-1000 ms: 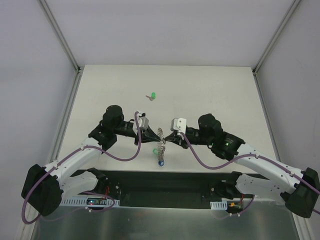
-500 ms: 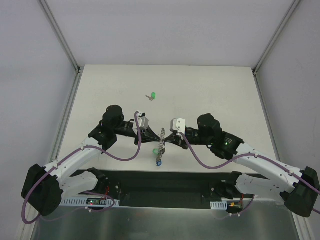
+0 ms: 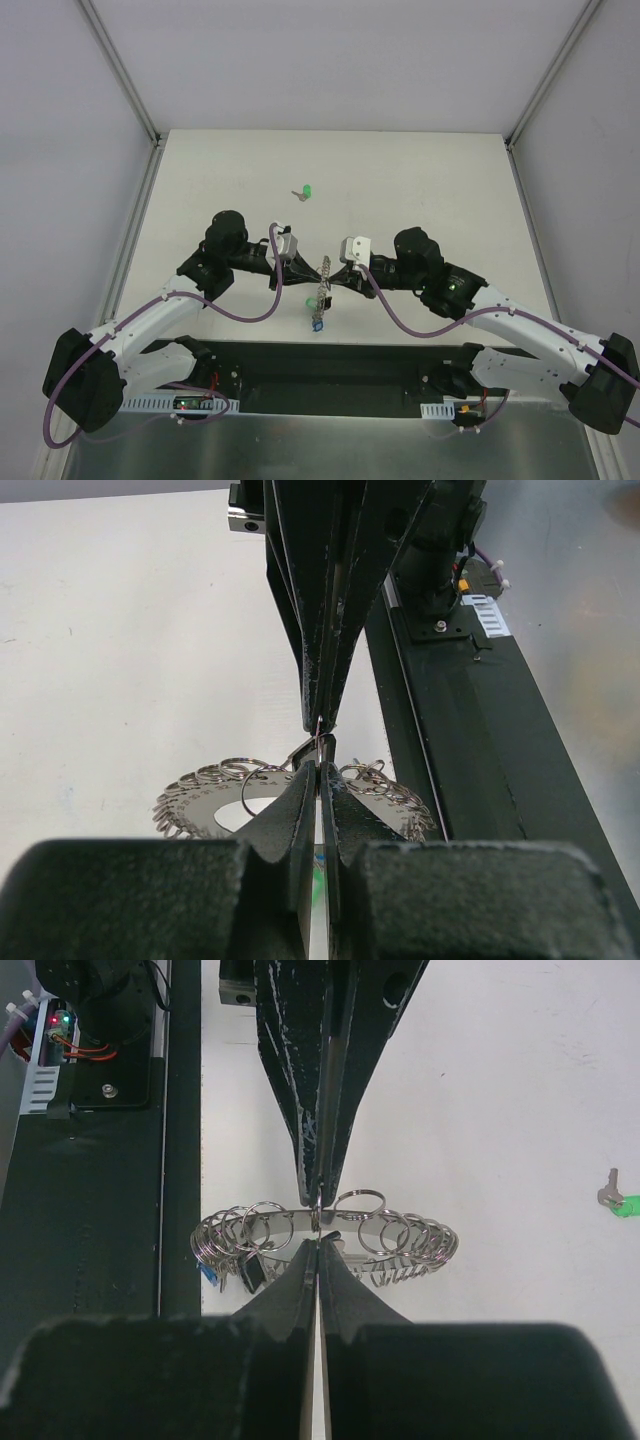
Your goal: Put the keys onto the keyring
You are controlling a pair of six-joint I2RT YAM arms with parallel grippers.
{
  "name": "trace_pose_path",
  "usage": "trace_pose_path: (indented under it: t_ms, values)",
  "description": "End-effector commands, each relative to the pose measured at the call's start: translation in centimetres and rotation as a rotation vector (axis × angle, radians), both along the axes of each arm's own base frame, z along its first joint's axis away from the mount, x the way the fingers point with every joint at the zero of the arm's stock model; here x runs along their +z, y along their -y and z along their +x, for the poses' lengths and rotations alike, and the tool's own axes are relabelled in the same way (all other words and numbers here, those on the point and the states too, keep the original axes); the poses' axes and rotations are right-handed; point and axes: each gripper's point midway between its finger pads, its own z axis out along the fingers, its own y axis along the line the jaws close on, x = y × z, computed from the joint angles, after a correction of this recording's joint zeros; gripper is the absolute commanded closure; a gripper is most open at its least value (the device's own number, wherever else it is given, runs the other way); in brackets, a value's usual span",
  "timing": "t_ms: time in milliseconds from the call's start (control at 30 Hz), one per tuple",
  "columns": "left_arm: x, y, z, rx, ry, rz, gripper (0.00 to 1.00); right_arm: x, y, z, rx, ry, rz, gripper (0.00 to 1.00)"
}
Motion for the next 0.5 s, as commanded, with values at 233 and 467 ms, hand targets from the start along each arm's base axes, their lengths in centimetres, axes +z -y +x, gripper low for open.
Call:
trace_pose_path:
  t_ms: [233,467]
  values:
    - [1.81,0.17,-0.14,-0.005,0.118,-0.061,1.00,1.94,-0.46,0.34,-0.005,-0.006,0.058,0.99]
    - [1.81,0.16,-0.09,0.000,0.125,-0.064,1.00,1.74,-0.62,0.35,0.006,-0.030,0.060,0.99]
